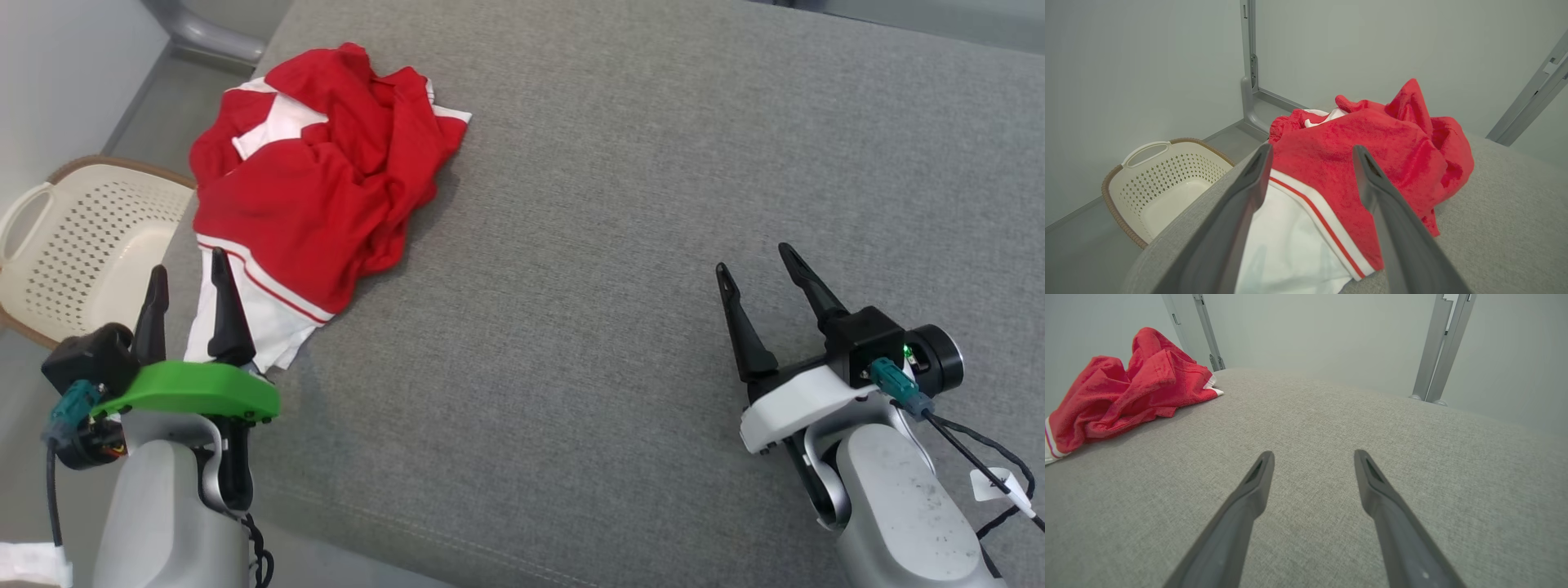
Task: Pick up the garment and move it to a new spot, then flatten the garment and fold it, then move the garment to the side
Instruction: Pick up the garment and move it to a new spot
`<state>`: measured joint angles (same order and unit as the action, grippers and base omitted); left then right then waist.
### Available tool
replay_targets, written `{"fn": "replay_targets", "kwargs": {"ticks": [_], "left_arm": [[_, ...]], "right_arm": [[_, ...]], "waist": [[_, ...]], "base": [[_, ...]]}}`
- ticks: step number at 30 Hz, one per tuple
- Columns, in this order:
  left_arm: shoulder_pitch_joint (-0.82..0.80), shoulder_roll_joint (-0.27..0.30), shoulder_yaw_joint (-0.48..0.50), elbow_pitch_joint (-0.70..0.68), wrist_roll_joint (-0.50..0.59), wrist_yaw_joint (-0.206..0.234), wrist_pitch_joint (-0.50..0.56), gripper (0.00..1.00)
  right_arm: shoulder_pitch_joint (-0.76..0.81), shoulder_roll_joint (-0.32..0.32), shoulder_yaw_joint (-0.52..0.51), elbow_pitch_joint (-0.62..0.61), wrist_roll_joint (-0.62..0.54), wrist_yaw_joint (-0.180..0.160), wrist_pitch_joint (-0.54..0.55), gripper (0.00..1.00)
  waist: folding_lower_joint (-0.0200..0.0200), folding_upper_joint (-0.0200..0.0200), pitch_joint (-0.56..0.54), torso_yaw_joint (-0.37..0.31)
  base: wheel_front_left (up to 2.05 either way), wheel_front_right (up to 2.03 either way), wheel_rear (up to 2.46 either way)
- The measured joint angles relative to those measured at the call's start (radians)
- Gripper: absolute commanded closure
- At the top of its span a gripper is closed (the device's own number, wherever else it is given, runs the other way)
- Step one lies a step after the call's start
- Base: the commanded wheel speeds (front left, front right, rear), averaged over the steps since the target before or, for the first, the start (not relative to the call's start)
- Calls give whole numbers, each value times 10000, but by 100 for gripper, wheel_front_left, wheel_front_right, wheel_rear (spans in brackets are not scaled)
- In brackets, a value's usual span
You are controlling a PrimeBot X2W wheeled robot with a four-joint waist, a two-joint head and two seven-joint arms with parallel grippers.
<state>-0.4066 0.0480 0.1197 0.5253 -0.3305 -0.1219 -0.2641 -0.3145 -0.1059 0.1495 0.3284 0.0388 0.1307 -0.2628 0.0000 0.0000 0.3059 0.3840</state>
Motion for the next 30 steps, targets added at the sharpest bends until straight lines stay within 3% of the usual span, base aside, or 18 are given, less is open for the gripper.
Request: {"fn": "replay_targets", "kwargs": {"ticks": [7,14,26,27,29,30], "left_arm": [[-1003,142,104,708,134,-63,0,0],[-1950,717,-380,1845,-397,-71,2,0],[-3290,1398,-1208,5344,-830,-98,23,0],[-3396,1436,-1216,5614,-917,-102,88,9],[-3542,1484,-1248,6002,-959,-102,121,100],[-3620,1484,-1267,6149,-1020,-104,123,100]], "right_arm": [[-237,-75,165,-182,15,0,0,0],[-302,-151,209,-184,65,0,0,0],[-303,-79,326,-12,123,0,0,0],[-304,-71,336,12,125,0,0,0],[-307,-38,349,42,146,0,0,0],[-308,-21,349,58,163,0,0,0]], "waist": [[0,0,477,-688],[1,0,866,-1270],[0,0,951,-1886],[0,0,942,-1924],[0,0,918,-1990],[0,0,897,-2023]], "base": [[0,0,0],[0,0,0],[0,0,0],[0,0,0],[0,0,0],[0,0,0]]}}
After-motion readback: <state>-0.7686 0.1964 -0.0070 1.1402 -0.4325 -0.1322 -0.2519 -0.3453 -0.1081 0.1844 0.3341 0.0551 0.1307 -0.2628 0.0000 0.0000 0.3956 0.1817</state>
